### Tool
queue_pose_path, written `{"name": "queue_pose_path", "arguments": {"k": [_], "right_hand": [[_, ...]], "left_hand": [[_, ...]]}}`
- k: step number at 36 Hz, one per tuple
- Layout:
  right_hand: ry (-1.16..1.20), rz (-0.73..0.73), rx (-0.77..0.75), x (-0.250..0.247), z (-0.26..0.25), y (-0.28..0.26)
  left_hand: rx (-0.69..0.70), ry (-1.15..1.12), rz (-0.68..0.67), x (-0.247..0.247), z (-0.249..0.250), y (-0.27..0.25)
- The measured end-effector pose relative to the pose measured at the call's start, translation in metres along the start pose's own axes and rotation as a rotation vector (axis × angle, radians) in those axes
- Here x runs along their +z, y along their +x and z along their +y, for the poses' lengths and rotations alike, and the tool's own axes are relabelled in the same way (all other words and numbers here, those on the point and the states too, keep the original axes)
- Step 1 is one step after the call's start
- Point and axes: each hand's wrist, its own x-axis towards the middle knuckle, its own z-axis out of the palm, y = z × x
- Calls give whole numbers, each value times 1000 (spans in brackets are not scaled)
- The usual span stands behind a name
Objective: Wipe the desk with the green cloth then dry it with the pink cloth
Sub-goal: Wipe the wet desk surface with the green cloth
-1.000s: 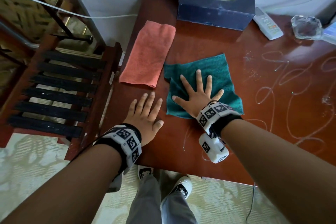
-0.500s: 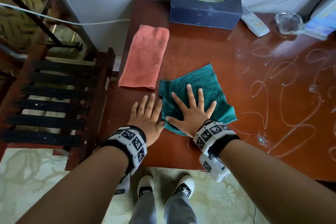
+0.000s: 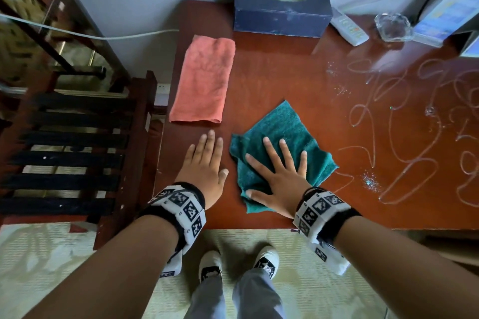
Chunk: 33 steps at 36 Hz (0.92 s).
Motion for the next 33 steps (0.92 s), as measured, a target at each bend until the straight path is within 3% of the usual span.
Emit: {"name": "queue_pose_path", "arguments": {"k": [5, 9, 11, 14, 17, 20, 33], "right_hand": [[-88, -79, -108, 1, 13, -17], [-21, -43, -106, -8, 12, -22], [78, 51, -14, -13, 5, -22], [229, 172, 240, -17, -7, -17], [339, 153, 437, -15, -17, -12], [417, 113, 528, -10, -23, -5], [235, 76, 390, -5, -37, 21]], "left_hand": [[-3, 10, -21, 2, -2, 3], [2, 10, -7, 5, -2, 5], [3, -1, -11, 5, -2, 7], [6, -17, -15, 8, -4, 9], [-3, -12, -16, 8, -5, 9], [-1, -11, -17, 9, -4, 8], [6, -9, -13, 6, -4, 7]]}}
